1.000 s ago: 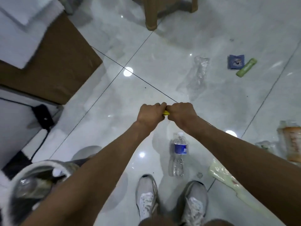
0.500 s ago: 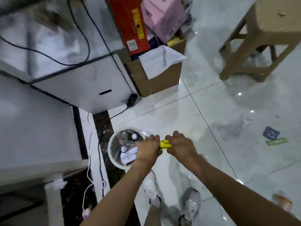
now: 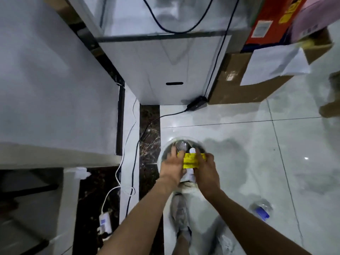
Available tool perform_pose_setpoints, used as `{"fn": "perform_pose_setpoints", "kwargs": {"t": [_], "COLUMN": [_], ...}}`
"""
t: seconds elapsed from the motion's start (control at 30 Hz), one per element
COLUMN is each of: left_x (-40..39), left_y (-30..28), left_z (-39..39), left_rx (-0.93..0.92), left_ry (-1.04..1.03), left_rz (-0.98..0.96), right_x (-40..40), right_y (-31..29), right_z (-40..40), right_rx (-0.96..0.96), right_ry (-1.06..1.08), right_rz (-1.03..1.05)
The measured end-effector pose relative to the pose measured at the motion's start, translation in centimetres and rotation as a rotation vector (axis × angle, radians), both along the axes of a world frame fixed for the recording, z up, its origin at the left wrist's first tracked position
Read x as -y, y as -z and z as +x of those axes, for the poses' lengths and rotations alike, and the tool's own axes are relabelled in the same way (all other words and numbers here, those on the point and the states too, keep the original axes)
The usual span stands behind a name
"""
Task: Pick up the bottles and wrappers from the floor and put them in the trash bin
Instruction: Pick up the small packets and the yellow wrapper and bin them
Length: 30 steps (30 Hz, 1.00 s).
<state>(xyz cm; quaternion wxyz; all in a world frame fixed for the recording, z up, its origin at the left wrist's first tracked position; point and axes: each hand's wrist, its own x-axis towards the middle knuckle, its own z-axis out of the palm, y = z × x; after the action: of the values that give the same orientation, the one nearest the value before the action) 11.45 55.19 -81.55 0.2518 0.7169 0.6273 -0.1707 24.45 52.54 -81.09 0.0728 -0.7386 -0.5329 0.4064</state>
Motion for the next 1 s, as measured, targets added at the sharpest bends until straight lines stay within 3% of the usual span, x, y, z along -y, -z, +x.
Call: {"fn": "perform_pose_setpoints", "kwargs": {"t": [0.13,0.23,0.33,0.47,0.7,0.83,1.0], "left_x": [-1.5,-2.1,-2.9,-6.4,-9.1,-8.6,-10.9], "left_y": [6.4,9.8,10.1,6.0,-6.1,-16.3,-30.7], "left_z": [-0.7,-1.1,-1.9,-2.7,-2.4,-1.4,2.0], "left_rx": [0.070,0.071,0.103,0.064,0.040,0.086,0.077], "left_ry": [-0.109,-0.116,-0.133,-0.086,-0.027,0.032,0.106], "left_rz": [-0.146,-0.233,-0.195,-0.043,-0.008,0.067,0.230], "right_x": [-2.6,-3.4,-4.2,-6.7,-11.1,-11.5,-11.3], "right_y": [7.0,10.8,11.6,8.8,-3.0,-14.5,-30.7], "right_z": [-1.1,-1.6,-2.1,-1.6,0.0,4.5,14.2], "right_rx": [0.023,0.156,0.151,0.132,-0.104,-0.223,-0.066], "right_ry": [0.082,0.026,0.015,-0.104,-0.089,-0.134,-0.092], "right_rz": [-0.125,-0.287,-0.343,-0.267,-0.125,-0.018,0.106]}}
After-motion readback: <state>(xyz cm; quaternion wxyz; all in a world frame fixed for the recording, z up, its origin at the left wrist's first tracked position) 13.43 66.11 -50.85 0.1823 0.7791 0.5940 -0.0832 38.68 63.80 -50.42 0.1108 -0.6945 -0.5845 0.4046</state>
